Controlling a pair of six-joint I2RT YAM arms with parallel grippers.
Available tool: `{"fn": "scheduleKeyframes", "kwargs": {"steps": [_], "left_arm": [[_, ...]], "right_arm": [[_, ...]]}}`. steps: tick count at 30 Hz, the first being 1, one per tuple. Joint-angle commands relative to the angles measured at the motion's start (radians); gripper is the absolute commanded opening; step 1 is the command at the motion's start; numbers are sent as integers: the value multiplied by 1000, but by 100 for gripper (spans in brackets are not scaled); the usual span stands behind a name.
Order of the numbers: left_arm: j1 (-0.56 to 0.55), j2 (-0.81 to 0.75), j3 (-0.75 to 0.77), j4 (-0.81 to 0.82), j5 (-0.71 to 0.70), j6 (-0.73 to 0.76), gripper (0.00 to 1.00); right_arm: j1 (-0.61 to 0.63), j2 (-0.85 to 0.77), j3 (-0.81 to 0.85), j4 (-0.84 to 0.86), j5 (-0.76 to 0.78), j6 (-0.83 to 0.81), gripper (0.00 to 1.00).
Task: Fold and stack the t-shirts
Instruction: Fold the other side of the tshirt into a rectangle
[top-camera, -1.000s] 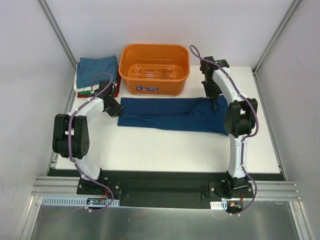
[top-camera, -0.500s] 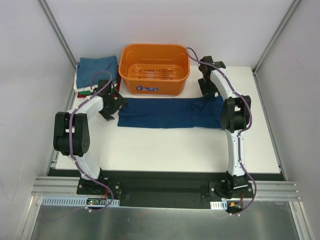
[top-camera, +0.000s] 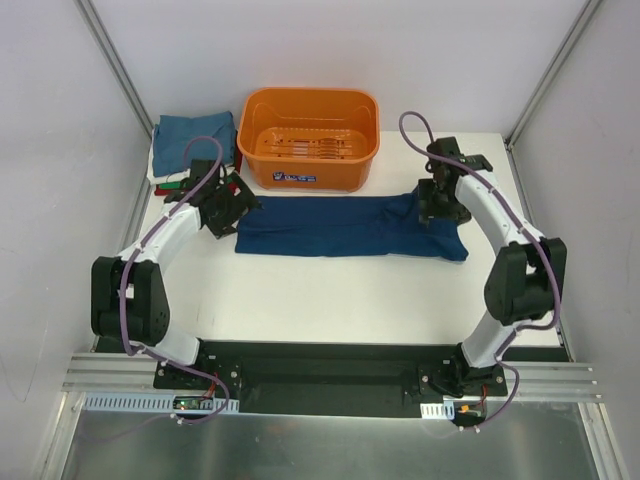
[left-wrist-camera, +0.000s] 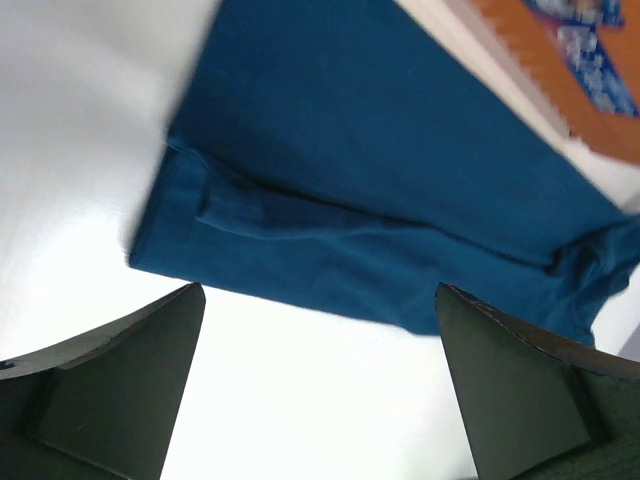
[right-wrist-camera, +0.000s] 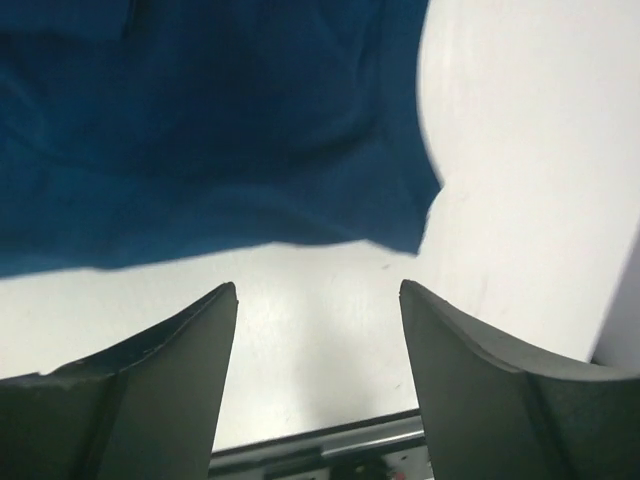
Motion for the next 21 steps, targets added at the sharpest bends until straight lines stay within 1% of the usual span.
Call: {"fn": "scheduleKeyframes", "kwargs": {"steps": [1, 3, 6, 7, 11, 13, 17, 21], "left_arm": [[-46, 71, 33, -10, 113, 31, 99], [-57, 129, 45, -5, 123, 38, 99], [-58, 203, 63, 5, 111, 42, 99], [-58, 245, 76, 8, 105, 44, 99], [-54, 336, 119, 14, 106, 44, 99], [-43, 350, 111, 13, 109, 44, 99], [-18, 310, 41, -16, 109, 54, 99], [-12, 274, -39, -110, 129, 87, 99]], "right_arm": [[-34, -69, -167, 84, -215, 102, 67], [-48, -45, -177, 107, -265, 129, 62], [-75, 23, -154, 115, -294, 120, 59], [-92, 43, -146, 113, -297, 120, 59], [-153, 145, -103, 116, -297, 120, 55], [-186, 169, -92, 113, -297, 122, 55], [-218, 232, -86, 84, -269, 122, 54], [-244, 219, -138, 66, -260, 128, 55]]}}
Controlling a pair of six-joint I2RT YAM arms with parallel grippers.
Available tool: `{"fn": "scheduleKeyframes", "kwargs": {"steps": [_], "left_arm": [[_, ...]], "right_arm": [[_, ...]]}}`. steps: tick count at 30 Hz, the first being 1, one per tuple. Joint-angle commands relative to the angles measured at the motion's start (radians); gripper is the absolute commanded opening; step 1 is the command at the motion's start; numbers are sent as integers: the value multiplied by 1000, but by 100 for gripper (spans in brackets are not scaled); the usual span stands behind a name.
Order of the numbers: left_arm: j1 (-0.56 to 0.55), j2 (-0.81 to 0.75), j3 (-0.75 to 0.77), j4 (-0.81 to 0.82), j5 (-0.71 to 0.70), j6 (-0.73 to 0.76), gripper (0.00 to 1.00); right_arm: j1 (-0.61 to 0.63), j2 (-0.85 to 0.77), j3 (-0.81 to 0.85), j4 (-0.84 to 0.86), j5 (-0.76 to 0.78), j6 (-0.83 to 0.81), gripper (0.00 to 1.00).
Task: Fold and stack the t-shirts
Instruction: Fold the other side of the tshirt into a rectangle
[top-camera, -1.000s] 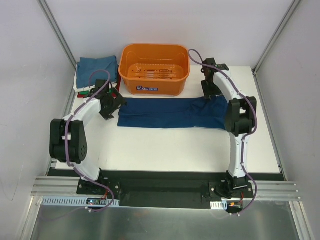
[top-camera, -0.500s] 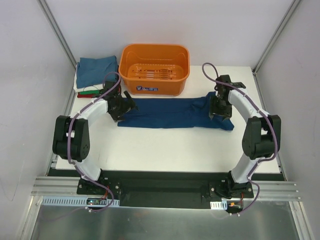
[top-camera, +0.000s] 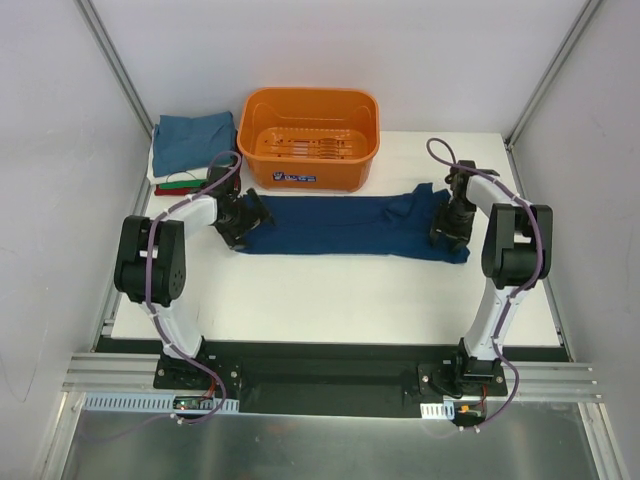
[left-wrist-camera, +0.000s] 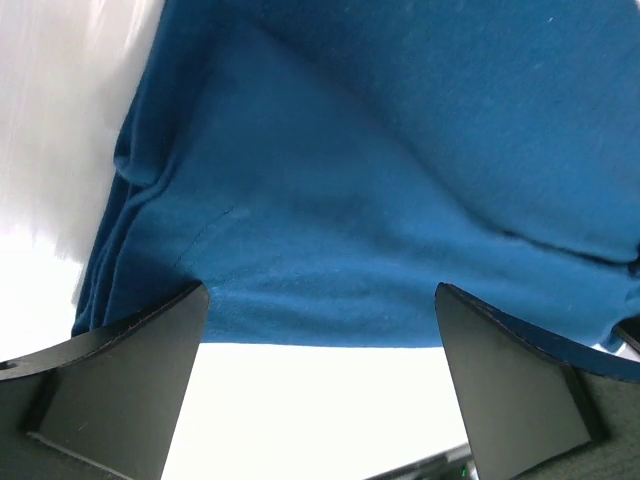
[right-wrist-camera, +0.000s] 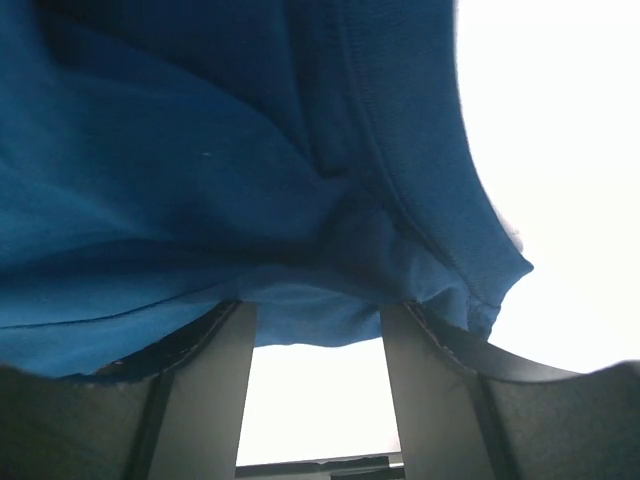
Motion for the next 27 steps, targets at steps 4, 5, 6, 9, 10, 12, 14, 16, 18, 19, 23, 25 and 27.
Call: {"fn": "scheduleKeyframes", "kwargs": {"steps": [4, 5, 6, 9, 10, 12, 14, 16, 18, 19, 23, 25, 27], "left_arm": [[14, -108, -195, -174, 72, 71, 99], [13, -124, -213, -191, 78, 71, 99], [11, -145, -255, -202, 82, 71, 99], [-16, -257, -328, -245, 118, 73, 99], [-27, -285, -338, -252, 124, 75, 99], [-59, -364, -336, -281, 121, 76, 99], [-69, -412, -313, -286, 119, 88, 99], [-70, -463, -258, -285, 107, 99, 99], [-70, -484, -196, -283, 45, 107, 99], [-69, -485, -174, -281, 18, 116, 99], [-54, -446, -77, -249, -83, 127, 99], [-38, -405, -30, -213, -66, 125, 99], [-34, -374, 3, -197, -69, 121, 99]], "right_arm": [[-25, -89, -105, -66, 34, 18, 56], [-25, -103, -125, -66, 36, 16, 56], [-25, -119, -140, -69, 36, 16, 56], [-25, -176, -197, -79, 57, 18, 59], [-24, -204, -208, -85, 59, 16, 59], [-16, -245, -215, -82, 40, 0, 62], [-3, -325, -209, -72, -4, -29, 66], [28, -401, -200, -52, -80, -43, 71], [62, -457, -208, -14, -147, -33, 77], [76, -466, -211, 37, -230, -27, 84], [168, -417, -209, 190, -351, 62, 95], [208, -339, -170, 239, -351, 113, 95], [217, -264, -128, 267, -345, 148, 95]]}}
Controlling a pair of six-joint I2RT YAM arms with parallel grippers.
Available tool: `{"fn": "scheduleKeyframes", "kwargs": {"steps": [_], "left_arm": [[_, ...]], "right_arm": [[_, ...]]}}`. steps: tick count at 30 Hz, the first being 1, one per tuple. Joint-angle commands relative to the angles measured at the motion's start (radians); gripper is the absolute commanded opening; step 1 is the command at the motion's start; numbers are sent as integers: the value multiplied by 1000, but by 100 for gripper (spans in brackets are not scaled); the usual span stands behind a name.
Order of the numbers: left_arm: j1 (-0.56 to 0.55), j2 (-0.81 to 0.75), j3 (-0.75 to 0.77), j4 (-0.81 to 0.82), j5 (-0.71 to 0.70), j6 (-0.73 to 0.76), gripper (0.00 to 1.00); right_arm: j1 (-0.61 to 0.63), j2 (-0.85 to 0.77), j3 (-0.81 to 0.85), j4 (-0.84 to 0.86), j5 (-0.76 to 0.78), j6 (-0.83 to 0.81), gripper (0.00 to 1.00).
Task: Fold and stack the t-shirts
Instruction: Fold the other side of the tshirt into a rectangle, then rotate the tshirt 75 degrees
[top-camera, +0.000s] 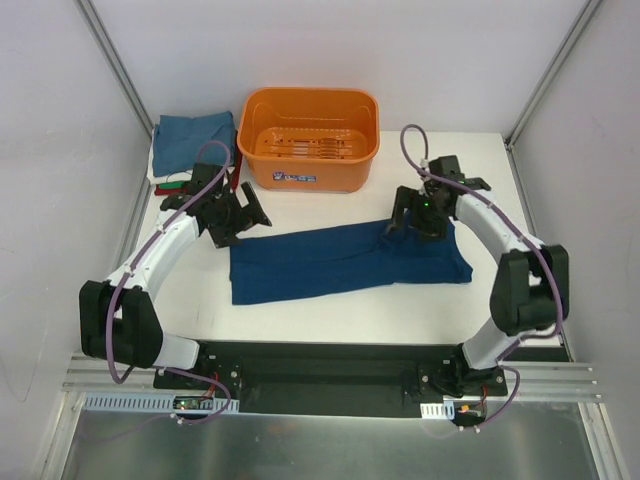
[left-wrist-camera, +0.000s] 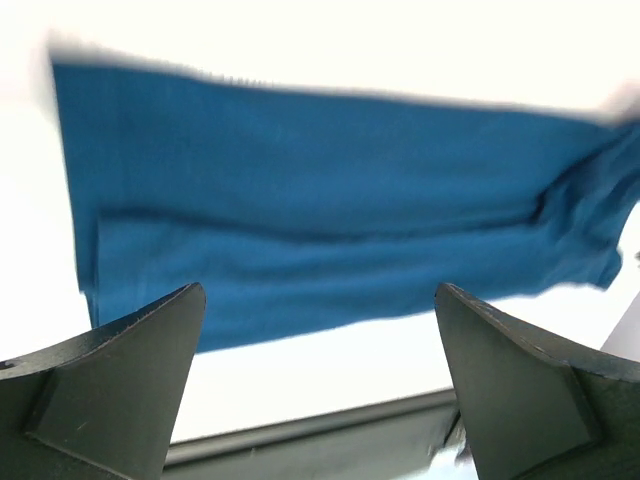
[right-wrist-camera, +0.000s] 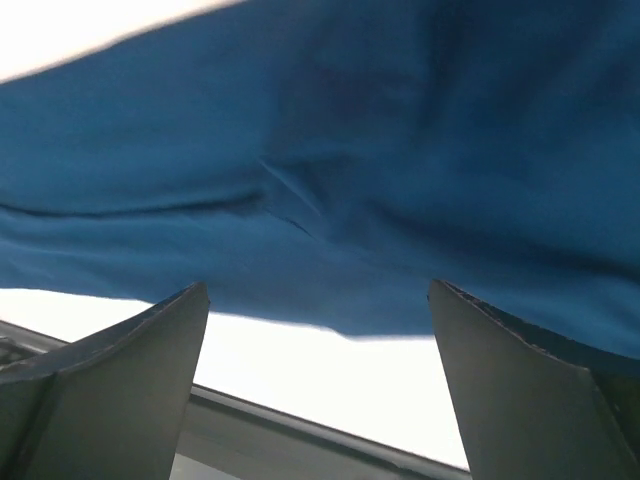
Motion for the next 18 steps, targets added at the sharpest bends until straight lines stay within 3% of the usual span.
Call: {"fn": "scheduleKeyframes", "kwargs": {"steps": [1, 11, 18], "left_arm": [[22, 62, 73, 42, -56, 22, 99], [54, 60, 52, 65, -61, 19, 99], [60, 48, 48, 69, -70, 19, 99]], "right_arm": [[29, 150, 78, 132, -69, 121, 96], [64, 312, 188, 164, -28, 129, 95], [133, 398, 363, 146, -14, 123, 95]]}}
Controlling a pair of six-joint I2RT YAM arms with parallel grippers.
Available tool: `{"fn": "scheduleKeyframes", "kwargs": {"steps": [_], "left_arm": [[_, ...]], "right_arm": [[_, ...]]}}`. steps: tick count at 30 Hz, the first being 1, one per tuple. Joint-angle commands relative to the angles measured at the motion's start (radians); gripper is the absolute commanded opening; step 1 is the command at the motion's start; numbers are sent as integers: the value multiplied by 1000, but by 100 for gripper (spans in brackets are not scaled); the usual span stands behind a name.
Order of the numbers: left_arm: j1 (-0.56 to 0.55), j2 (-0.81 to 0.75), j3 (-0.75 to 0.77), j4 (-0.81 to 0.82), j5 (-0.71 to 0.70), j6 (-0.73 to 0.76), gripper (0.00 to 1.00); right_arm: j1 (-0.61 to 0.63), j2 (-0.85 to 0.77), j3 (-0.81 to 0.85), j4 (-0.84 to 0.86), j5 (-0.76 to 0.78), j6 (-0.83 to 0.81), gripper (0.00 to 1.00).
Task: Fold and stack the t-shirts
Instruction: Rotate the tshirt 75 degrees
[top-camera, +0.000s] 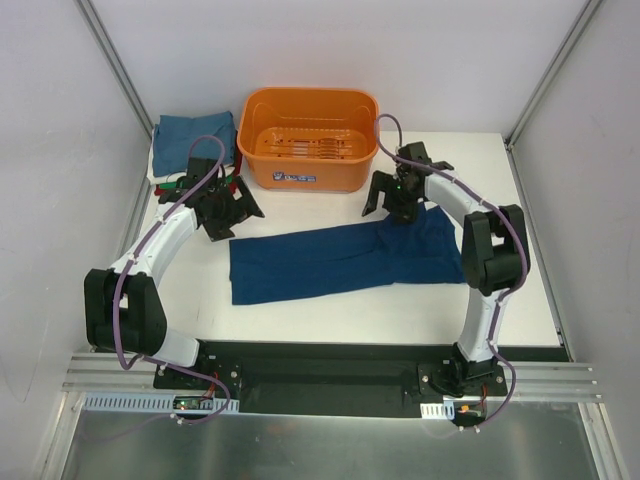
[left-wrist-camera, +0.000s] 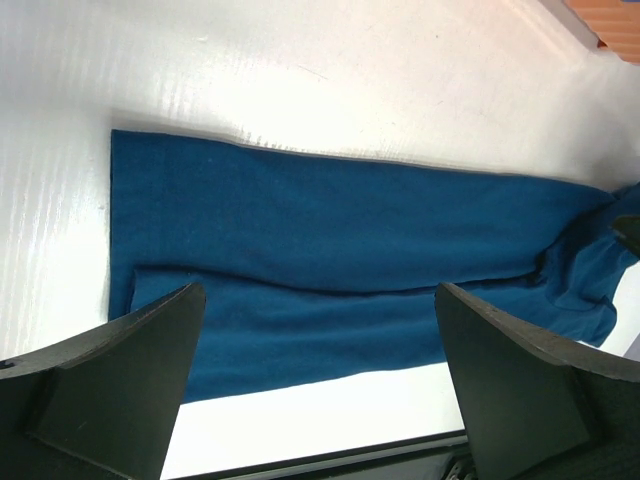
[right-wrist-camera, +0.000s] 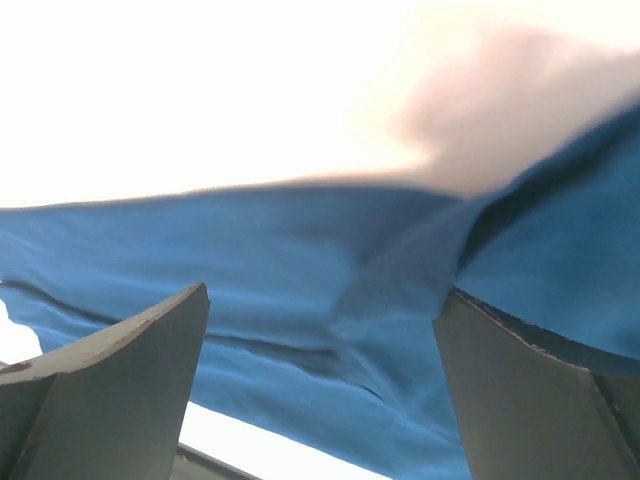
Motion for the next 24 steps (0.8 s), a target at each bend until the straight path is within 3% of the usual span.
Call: {"fn": "scheduleKeyframes", "kwargs": {"steps": [1, 7, 11, 15, 19, 24], "left_arm": [[10, -28, -2, 16, -23, 19, 99], [8, 1, 12, 54, 70, 29, 99], [-22, 9, -17, 82, 120, 49, 99], [-85, 15, -83, 97, 130, 69, 99], [-124, 74, -156, 132, 175, 77, 99], [-196, 166, -166, 190, 198, 66, 99]], "right_arm": [[43, 38, 117, 8, 5, 8, 95], [68, -91, 39, -45, 120, -6, 95], [56, -301, -168, -79, 182, 45, 97], [47, -396, -380, -91, 146, 124, 97], [-14, -375, -478, -68, 159, 180, 97], [-114, -245, -371, -24, 142, 119, 97]]}}
